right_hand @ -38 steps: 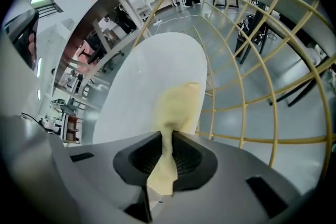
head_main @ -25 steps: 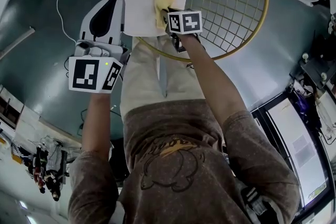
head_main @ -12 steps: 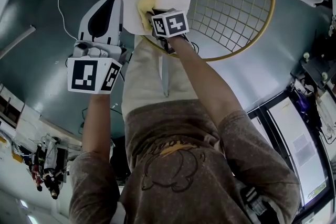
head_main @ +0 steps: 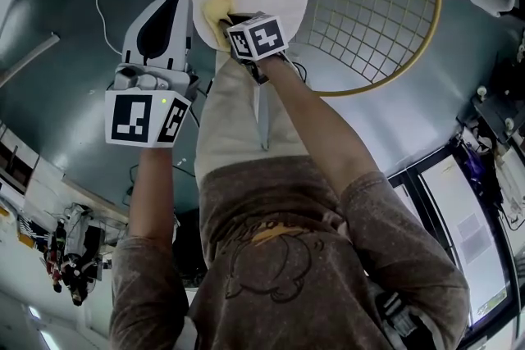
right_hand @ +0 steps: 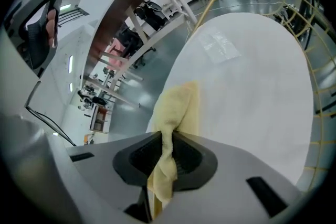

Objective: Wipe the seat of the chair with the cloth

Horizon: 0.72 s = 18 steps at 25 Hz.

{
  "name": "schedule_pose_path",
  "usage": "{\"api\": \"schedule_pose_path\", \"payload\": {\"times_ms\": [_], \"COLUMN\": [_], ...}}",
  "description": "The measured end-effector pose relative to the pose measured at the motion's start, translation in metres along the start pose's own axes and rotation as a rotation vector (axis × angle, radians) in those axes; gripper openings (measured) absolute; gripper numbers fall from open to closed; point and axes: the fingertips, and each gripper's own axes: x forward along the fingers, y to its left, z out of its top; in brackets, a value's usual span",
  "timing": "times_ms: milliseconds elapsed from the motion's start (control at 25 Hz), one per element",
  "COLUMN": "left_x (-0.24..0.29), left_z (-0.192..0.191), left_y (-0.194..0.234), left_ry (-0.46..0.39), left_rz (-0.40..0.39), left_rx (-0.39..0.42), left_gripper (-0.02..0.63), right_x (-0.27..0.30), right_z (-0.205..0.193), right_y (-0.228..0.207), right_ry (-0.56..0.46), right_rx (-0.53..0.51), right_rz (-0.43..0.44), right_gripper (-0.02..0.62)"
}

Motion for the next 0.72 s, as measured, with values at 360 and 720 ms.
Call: {"api": "schedule_pose_path", "payload": {"times_ms": [360,720], "left_x": [-0.007,-0.016], "left_z": [0.006,0.028], "left_y": [-0.005,-0.034], "left_ry": [-0.009,-0.013], "left_rz": [-0.003,-0.028], "left_rx": [0.001,0.001], "left_gripper": [0.009,0.009], "right_x": [-0.013,-0.086], "right_z": [0.002,0.014], "right_y": [0.010,0.003], "right_ry": [-0.018,-0.079], "right_rx": [-0.044,-0.084], "right_rz": [0.025,-0.028], "right_gripper": [0.069,0.069]}}
